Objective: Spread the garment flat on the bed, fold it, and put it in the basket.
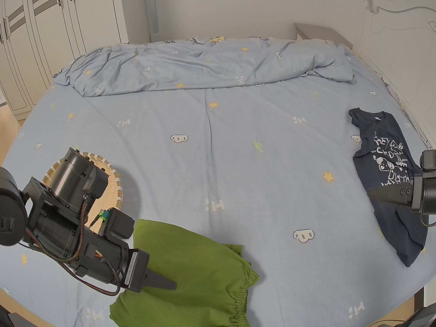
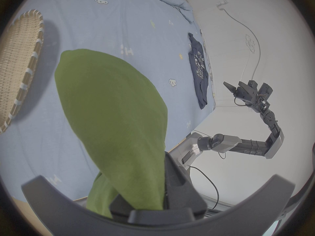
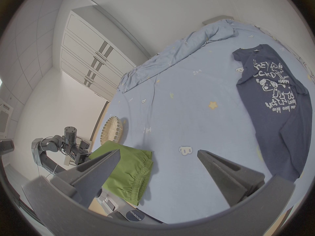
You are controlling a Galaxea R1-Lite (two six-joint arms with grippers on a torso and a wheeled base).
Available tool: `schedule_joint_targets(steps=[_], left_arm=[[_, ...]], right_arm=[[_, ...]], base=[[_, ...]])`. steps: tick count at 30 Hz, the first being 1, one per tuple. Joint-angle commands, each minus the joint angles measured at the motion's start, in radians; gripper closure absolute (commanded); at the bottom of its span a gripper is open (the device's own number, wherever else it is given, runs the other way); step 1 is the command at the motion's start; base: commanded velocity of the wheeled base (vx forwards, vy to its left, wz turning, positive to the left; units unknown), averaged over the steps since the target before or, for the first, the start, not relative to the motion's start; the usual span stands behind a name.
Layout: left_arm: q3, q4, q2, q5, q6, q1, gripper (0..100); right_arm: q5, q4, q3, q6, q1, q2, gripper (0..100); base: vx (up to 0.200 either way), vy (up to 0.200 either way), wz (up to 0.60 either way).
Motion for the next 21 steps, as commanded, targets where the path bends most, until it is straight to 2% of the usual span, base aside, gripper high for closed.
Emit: schedule_joint_targets(steps=[1, 4, 5, 7, 8, 9, 10, 11, 13, 15, 20, 21], left_arm=[[0.005, 0.001, 0.002, -0.001, 0.002, -0.014, 100], [0.026, 0.001, -0.007, 0.004, 0.032, -0.033, 100], [0.039, 0.001, -0.015, 0.026, 0.078, -0.039, 100], [0.04, 0.001, -0.016, 0.029, 0.082, -0.039, 100], [0.06, 0.001, -0.025, 0.151, 0.17, -0.066, 100], [0.062, 0.001, -0.025, 0.213, 0.19, -0.086, 100], [0.059, -0.001, -0.024, 0.24, 0.194, -0.094, 100], [0.048, -0.004, -0.025, 0.326, 0.207, -0.119, 100], [0.025, -0.007, -0.035, 0.389, 0.214, -0.139, 100], [0.005, -0.007, -0.052, 0.4, 0.225, -0.149, 100], [-0.043, -0.002, -0.142, 0.4, 0.361, -0.128, 100], [-0.043, -0.001, -0.145, 0.4, 0.366, -0.125, 100]], right_arm=[[0.0, 0.0, 0.0, 0.0, 0.0, 0.0, 0], [0.0, 0.0, 0.0, 0.0, 0.0, 0.002, 0], [0.0, 0.0, 0.0, 0.0, 0.0, 0.002, 0], [0.0, 0.0, 0.0, 0.0, 0.0, 0.002, 0], [0.0, 0.0, 0.0, 0.0, 0.0, 0.003, 0], [0.0, 0.0, 0.0, 0.0, 0.0, 0.003, 0], [0.0, 0.0, 0.0, 0.0, 0.0, 0.003, 0], [0.0, 0.0, 0.001, 0.0, 0.0, 0.005, 0], [0.0, 0.0, 0.001, 0.0, -0.002, 0.005, 0], [0.0, 0.0, 0.001, 0.0, -0.002, 0.007, 0], [0.0, 0.0, 0.001, -0.002, -0.002, 0.013, 0], [0.0, 0.0, 0.001, -0.002, -0.002, 0.013, 0]], base=[[0.0, 0.2, 0.0], [0.0, 0.2, 0.0], [0.0, 0.0, 0.0], [0.0, 0.0, 0.0], [0.0, 0.0, 0.0], [0.0, 0.0, 0.0], [0.0, 0.0, 0.0], [0.0, 0.0, 0.0], [0.0, 0.0, 0.0], [0.0, 0.0, 0.0], [0.0, 0.0, 0.0], [0.0, 0.0, 0.0]])
